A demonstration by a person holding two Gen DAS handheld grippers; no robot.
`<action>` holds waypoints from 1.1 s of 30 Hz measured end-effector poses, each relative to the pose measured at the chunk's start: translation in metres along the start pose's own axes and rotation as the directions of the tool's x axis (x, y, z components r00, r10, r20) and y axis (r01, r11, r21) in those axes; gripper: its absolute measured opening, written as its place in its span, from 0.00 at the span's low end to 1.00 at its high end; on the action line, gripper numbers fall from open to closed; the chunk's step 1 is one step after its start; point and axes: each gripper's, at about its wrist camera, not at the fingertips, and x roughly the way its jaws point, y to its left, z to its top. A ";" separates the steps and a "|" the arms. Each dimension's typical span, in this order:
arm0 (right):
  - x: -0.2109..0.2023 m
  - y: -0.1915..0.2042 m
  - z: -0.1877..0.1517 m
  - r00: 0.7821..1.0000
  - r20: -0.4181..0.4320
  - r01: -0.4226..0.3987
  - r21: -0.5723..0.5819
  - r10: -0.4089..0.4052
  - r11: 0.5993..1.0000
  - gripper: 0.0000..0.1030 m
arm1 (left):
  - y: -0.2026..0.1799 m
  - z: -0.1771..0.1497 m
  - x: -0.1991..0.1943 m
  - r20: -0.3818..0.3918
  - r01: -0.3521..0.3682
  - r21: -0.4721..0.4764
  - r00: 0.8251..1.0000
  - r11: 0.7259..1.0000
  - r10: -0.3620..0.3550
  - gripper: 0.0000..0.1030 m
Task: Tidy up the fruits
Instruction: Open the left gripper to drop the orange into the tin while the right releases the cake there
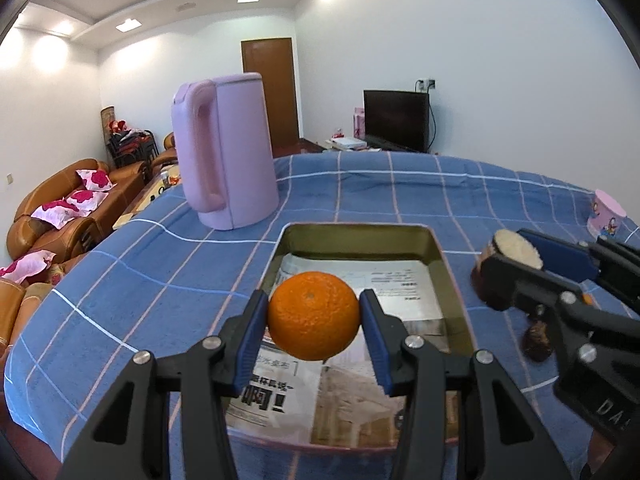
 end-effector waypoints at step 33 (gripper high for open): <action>-0.016 -0.020 -0.020 0.999 -0.052 0.006 0.049 -0.004 0.999 0.55 | -0.023 0.000 -0.015 -0.017 0.079 0.008 0.997 0.997 -0.079 0.73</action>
